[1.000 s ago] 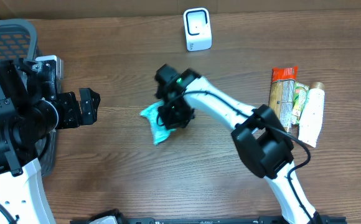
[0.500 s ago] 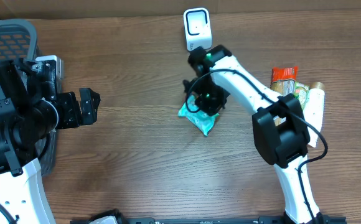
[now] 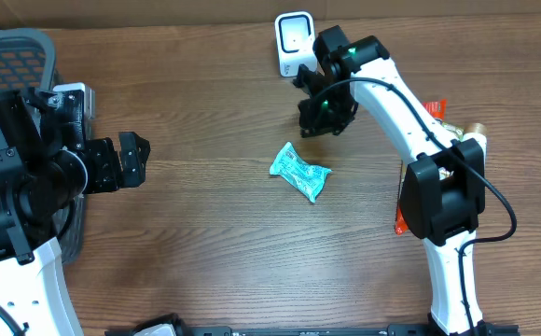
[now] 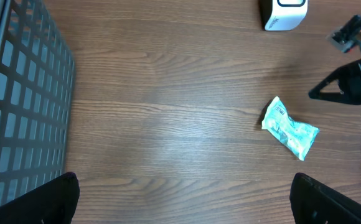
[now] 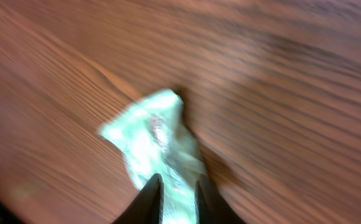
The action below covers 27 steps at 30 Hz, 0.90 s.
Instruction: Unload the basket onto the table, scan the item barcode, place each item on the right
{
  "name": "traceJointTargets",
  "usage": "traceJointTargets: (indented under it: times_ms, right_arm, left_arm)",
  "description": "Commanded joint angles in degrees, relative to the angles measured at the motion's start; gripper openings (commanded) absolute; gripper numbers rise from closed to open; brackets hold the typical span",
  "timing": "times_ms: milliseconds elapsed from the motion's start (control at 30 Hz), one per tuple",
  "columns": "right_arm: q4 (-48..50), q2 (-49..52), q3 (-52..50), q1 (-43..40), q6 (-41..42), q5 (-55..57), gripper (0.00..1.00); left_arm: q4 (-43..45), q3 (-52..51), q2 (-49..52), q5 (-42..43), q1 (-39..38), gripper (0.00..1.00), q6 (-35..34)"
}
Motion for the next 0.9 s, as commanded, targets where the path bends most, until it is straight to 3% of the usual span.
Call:
traceJointTargets:
  times_ms: [0, 133, 300, 633, 833, 867]
  right_arm:
    - [3.15, -1.88, -2.12, 3.39, 13.68, -4.02, 0.04]
    - [7.78, -1.86, -6.75, 6.95, 26.05, 6.6, 0.04]
    - [11.76, -1.86, -10.75, 9.35, 35.21, 18.23, 0.04]
    - [15.91, -1.33, -13.92, 9.62, 36.11, 20.61, 0.04]
    - [14.71, 0.9, -14.08, 9.81, 37.11, 14.97, 0.04]
    - [14.51, 1.22, -14.08, 9.81, 37.11, 14.12, 0.16]
  left_arm:
    - [0.07, -0.22, 0.2, 0.52, 0.24, 1.0, 1.07]
    - [0.07, -0.22, 0.2, 0.5, 0.24, 1.0, 1.07]
    - [0.09, -0.22, 0.2, 0.52, 0.24, 1.0, 1.07]
    - [0.07, -0.22, 0.2, 0.52, 0.24, 1.0, 1.07]
    - [0.07, -0.22, 0.2, 0.52, 0.24, 1.0, 1.07]
    - [0.07, -0.22, 0.2, 0.5, 0.24, 1.0, 1.07]
